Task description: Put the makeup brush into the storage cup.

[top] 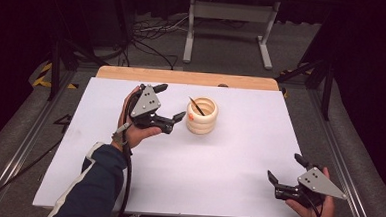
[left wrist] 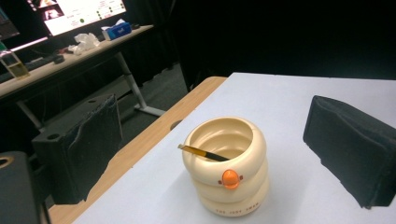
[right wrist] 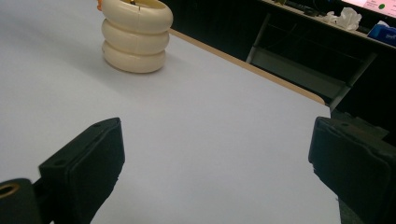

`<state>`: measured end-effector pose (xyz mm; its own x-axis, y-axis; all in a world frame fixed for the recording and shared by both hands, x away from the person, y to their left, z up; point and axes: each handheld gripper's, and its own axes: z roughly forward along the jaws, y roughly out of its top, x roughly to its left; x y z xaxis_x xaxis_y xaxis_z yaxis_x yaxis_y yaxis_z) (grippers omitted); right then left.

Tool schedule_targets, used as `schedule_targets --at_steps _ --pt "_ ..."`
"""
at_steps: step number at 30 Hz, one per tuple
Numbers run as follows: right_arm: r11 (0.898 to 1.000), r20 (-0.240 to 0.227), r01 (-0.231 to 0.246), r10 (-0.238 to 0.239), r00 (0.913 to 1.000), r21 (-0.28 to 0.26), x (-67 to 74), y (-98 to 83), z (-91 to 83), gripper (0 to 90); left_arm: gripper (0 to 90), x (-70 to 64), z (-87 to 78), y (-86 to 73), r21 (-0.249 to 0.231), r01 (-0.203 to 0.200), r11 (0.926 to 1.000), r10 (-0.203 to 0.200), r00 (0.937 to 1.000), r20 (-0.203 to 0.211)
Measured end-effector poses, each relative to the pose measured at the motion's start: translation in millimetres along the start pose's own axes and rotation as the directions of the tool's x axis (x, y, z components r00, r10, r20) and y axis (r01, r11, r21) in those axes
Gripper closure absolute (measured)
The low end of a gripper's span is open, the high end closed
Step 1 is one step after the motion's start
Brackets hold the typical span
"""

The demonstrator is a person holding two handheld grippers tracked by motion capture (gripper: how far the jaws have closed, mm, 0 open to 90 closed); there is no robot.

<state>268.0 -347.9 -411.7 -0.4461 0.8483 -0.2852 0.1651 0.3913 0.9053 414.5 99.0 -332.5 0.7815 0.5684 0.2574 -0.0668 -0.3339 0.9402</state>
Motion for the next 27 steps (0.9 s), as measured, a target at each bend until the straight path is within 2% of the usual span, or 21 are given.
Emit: schedule_targets --at_steps 12,16,20,23,26,27 --pt "1.0 -0.002 0.002 -0.002 1.0 0.0 0.8 0.3 0.0 4.3 5.2 -3.0 -19.3 -3.0 -0.002 -0.025 0.9997 0.025 0.9996 -0.011" --pt "1.0 -0.001 0.002 -0.002 1.0 0.002 0.9 0.4 0.3 4.3 5.2 -5.7 -25.7 -3.2 0.019 -0.054 0.9984 0.054 0.9985 -0.01" --pt "1.0 -0.001 0.004 -0.004 1.0 0.003 1.3 0.6 0.5 4.3 4.5 -6.7 -29.8 -4.7 0.02 -0.054 0.9984 0.054 0.9985 -0.006" --pt "1.0 0.001 0.005 -0.005 1.0 0.004 1.2 0.5 0.3 4.3 4.6 -8.0 -34.8 -6.4 0.032 -0.066 0.9973 0.067 0.9973 -0.03" --pt "1.0 0.002 0.004 -0.004 1.0 0.002 0.8 0.7 -0.5 4.3 4.6 -8.8 -39.0 -8.4 0.029 -0.056 0.998 0.057 0.9979 -0.03" --pt "1.0 0.002 0.003 -0.003 1.0 0.002 0.8 0.8 -0.5 4.3 4.6 -8.9 -42.2 -10.0 0.037 -0.067 0.9971 0.068 0.997 -0.035"
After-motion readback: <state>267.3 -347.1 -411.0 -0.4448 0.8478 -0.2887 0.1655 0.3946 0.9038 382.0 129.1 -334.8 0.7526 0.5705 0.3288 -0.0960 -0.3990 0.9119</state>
